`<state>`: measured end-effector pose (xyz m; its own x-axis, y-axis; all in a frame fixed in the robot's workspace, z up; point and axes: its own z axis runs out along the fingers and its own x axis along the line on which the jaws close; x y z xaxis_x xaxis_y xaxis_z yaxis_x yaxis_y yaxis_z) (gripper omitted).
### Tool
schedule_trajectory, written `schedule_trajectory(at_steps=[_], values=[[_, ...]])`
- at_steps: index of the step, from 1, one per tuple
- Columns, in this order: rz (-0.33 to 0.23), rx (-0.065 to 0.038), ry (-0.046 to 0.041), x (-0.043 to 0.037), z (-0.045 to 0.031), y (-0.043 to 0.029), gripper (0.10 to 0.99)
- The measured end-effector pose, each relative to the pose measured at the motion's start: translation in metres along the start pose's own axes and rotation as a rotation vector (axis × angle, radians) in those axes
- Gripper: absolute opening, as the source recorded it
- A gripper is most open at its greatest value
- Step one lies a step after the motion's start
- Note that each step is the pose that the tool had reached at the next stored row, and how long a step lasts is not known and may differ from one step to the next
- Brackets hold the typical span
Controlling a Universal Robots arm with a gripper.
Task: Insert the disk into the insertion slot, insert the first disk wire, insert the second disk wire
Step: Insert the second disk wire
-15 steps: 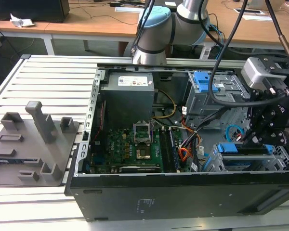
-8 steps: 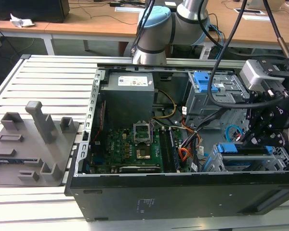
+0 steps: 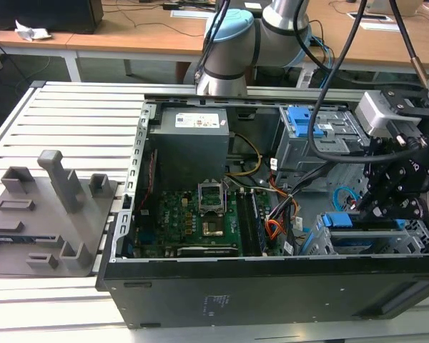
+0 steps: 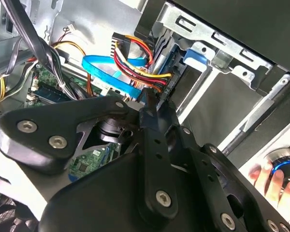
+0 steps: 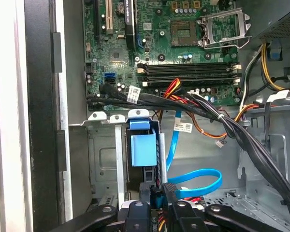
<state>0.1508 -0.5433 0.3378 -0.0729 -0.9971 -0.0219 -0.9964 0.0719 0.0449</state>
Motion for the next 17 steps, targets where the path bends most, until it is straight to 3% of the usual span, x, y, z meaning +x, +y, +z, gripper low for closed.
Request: schedule_trajectory(at_steps=[3, 4, 7, 17], values=[[0.000, 0.000, 0.0004, -0.0004, -0.0160, 0.0008, 0.235], [0.000, 0.000, 0.0007, -0.0006, -0.0253, 0.0012, 0.235], [0.000, 0.000, 0.0007, -0.0008, -0.0372, 0.0017, 0.235], [0.000, 0.000, 0.0006, -0.0009, -0.0383, 0.0017, 0.224]])
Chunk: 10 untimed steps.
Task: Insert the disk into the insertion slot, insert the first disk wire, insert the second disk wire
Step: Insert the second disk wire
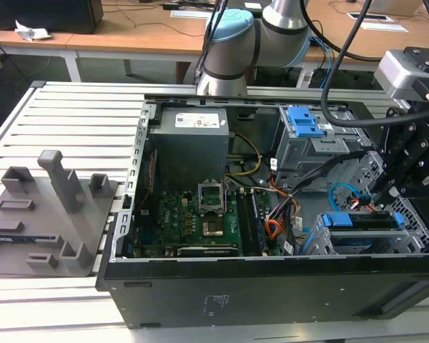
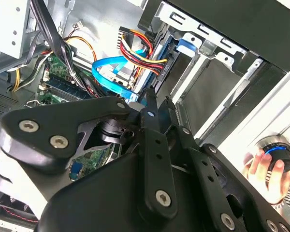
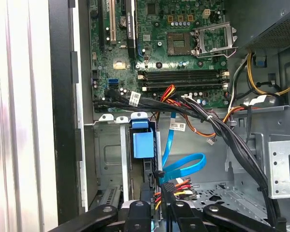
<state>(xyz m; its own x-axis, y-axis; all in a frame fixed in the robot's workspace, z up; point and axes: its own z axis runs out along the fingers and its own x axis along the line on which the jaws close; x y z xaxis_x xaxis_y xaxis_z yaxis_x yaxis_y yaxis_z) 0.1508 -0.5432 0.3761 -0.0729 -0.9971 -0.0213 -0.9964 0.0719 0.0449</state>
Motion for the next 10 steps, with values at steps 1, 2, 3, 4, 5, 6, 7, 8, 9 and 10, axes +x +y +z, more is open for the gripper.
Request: schedule_trajectory(at_steps=[1, 2, 3, 4, 5, 6, 7, 8, 9, 10], values=[[0.000, 0.000, 0.0000, 0.0000, -0.0001, 0.0000, 0.224], [0.000, 0.000, 0.0001, 0.0000, -0.0001, 0.0000, 0.157], [0.000, 0.000, 0.0000, 0.0000, -0.0001, 0.0000, 0.106], [0.000, 0.000, 0.0000, 0.0000, -0.0001, 0.0000, 0.106], [0.000, 0.000, 0.0000, 0.0000, -0.0001, 0.0000, 0.106], [0.000, 0.000, 0.0000, 0.0000, -0.0003, 0.0000, 0.106], [0.000, 0.000, 0.0000, 0.0000, -0.0003, 0.0000, 0.106], [0.000, 0.000, 0.0001, 0.0000, -0.0003, 0.0000, 0.106], [0.000, 0.000, 0.0000, 0.0000, -0.0004, 0.0000, 0.106], [0.000, 0.000, 0.0000, 0.0000, -0.0004, 0.0000, 0.106]])
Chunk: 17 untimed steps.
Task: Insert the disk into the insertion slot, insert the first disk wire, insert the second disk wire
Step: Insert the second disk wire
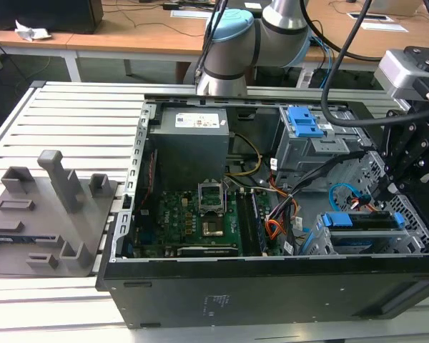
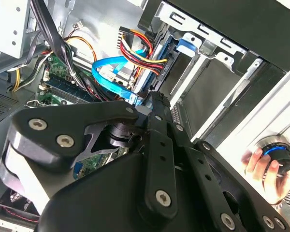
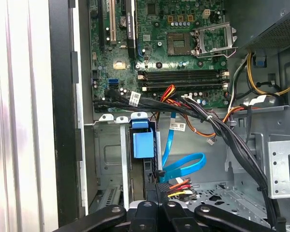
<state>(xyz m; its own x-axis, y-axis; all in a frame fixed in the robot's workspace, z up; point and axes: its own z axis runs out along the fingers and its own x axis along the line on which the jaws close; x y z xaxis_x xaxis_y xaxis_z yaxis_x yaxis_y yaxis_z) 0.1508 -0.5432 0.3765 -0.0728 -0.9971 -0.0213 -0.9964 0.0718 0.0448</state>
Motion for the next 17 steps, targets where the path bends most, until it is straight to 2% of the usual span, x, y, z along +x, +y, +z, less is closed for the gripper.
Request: schedule_trajectory(at_steps=[1, 5, 8, 11, 17], values=[[0.000, 0.000, 0.0003, 0.0000, -0.0001, 0.0007, 0.106], [0.000, 0.000, 0.0001, 0.0009, 0.0011, 0.0123, 0.106], [0.000, 0.000, 0.0001, 0.0014, 0.0053, 0.0171, 0.106], [0.000, 0.000, 0.0003, 0.0015, 0.0114, 0.0175, 0.106], [0.000, 0.000, 0.0000, 0.0021, 0.0116, 0.0175, 0.106]])
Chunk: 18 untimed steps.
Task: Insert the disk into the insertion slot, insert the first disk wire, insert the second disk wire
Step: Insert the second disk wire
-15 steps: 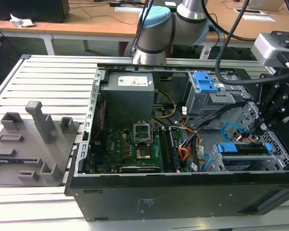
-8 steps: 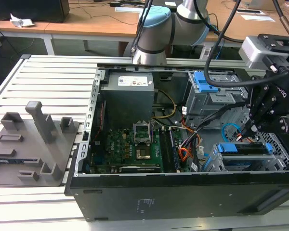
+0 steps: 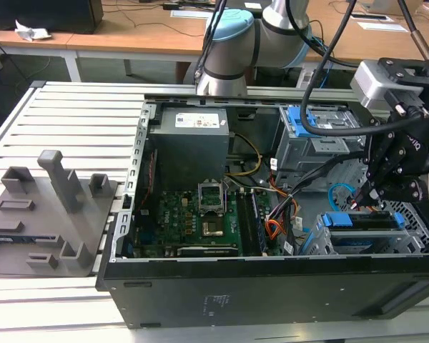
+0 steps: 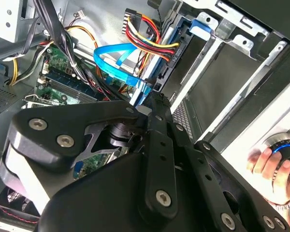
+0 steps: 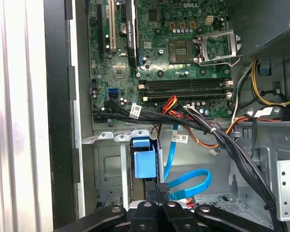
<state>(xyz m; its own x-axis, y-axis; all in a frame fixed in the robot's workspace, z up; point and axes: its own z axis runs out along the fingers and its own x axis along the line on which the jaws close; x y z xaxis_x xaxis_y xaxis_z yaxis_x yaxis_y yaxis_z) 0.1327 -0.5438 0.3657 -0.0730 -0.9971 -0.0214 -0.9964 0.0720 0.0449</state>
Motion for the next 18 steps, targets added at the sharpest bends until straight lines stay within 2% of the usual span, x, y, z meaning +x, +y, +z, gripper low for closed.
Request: schedule_trajectory(at_steps=[2, 5, 12, 13, 15, 16, 18], values=[[0.000, 0.000, 0.0003, 0.0018, -0.0002, -0.0003, 0.106], [0.000, -0.001, 0.0002, 0.0102, 0.0001, -0.0041, 0.106], [0.000, -0.001, 0.0002, 0.0102, -0.0011, -0.0041, 0.114], [0.000, -0.001, 0.0003, 0.0103, -0.0011, -0.0041, 0.180], [-0.001, -0.001, 0.0008, 0.0102, -0.0056, -0.0039, 0.180], [-0.005, -0.001, 0.0008, 0.0100, -0.0129, -0.0035, 0.180], [-0.050, -0.002, -0.0008, 0.0097, -0.0135, -0.0034, 0.180]])
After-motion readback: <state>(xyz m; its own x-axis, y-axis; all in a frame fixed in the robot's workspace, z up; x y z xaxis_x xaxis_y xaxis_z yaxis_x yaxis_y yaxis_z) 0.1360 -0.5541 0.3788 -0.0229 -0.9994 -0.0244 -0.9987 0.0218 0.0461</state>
